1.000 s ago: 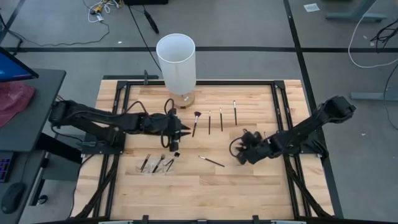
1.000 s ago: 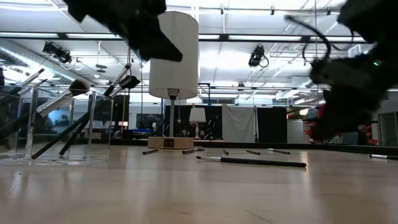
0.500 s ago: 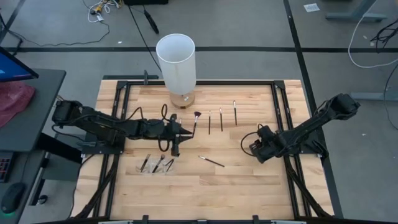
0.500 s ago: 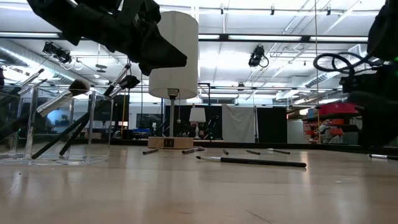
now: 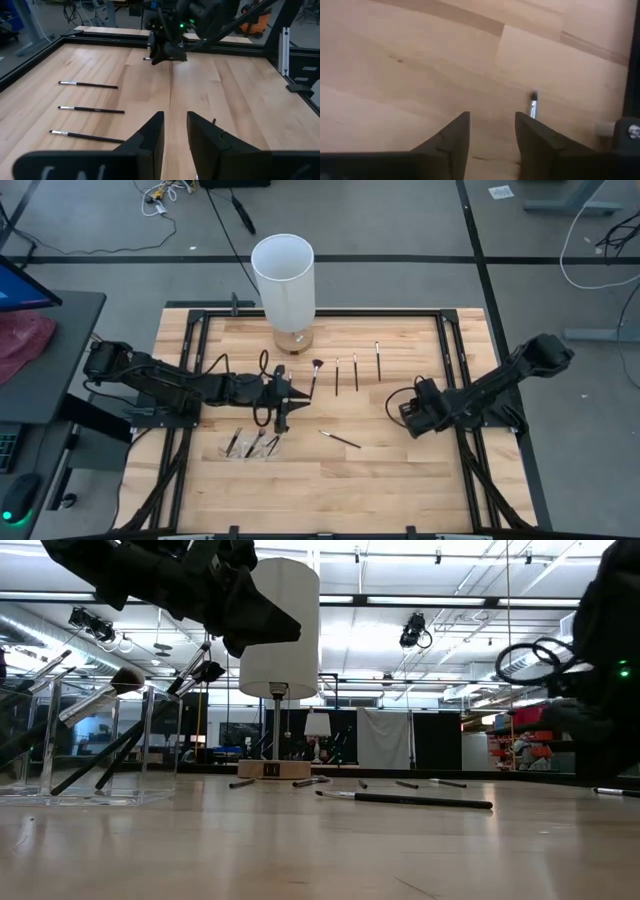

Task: Put items in baskets/containers
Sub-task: Put the foundation brush in the transparent organizer

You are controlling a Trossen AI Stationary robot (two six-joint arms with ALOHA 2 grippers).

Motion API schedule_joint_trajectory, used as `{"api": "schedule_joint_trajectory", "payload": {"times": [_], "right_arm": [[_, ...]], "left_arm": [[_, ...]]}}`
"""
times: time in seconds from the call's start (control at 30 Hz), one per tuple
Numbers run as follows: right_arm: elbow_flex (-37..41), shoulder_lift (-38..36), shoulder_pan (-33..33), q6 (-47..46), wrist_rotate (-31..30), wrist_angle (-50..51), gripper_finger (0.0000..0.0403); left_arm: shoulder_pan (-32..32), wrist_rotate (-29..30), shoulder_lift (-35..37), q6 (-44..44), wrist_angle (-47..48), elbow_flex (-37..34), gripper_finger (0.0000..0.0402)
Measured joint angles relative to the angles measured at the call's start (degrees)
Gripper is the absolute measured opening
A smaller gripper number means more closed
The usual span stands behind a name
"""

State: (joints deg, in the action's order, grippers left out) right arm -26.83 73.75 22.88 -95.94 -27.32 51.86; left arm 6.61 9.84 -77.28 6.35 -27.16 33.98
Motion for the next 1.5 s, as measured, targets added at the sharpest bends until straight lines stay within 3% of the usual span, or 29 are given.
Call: {"api": "schedule_joint_trajectory", "payload": {"times": [0.27, 0.43, 0.7, 1.03, 1.3, 1.5], "right_arm": [[-1.68, -0.01, -6.67, 12.50, 10.75, 0.26, 0.0199], [-1.66, -0.08, -9.04, 13.34, 11.92, 0.19, 0.0204], [-1.65, 0.04, -9.68, 10.95, 10.01, 0.65, 0.0181], [-6.75, 0.05, -14.42, 24.09, 15.52, 6.53, 0.0136], [-6.51, 2.68, -17.38, 25.40, 16.41, 5.95, 0.0101], [-6.36, 7.13, -18.83, 25.48, 16.24, 5.92, 0.0117]], "left_arm": [[0.00, 0.01, 0.02, -0.35, -0.02, 0.00, 0.0085], [0.02, -0.01, 0.01, -1.06, -0.02, 0.00, 0.0085], [0.02, -0.02, 0.00, -1.66, -0.02, 0.00, 0.0085], [0.02, -0.02, 0.00, -1.66, -0.04, 0.00, 0.0085], [0.02, -0.02, 0.00, -1.64, -0.02, 0.02, 0.0085], [0.07, -0.02, 0.00, -1.62, -0.01, 0.02, 0.0085]]}}
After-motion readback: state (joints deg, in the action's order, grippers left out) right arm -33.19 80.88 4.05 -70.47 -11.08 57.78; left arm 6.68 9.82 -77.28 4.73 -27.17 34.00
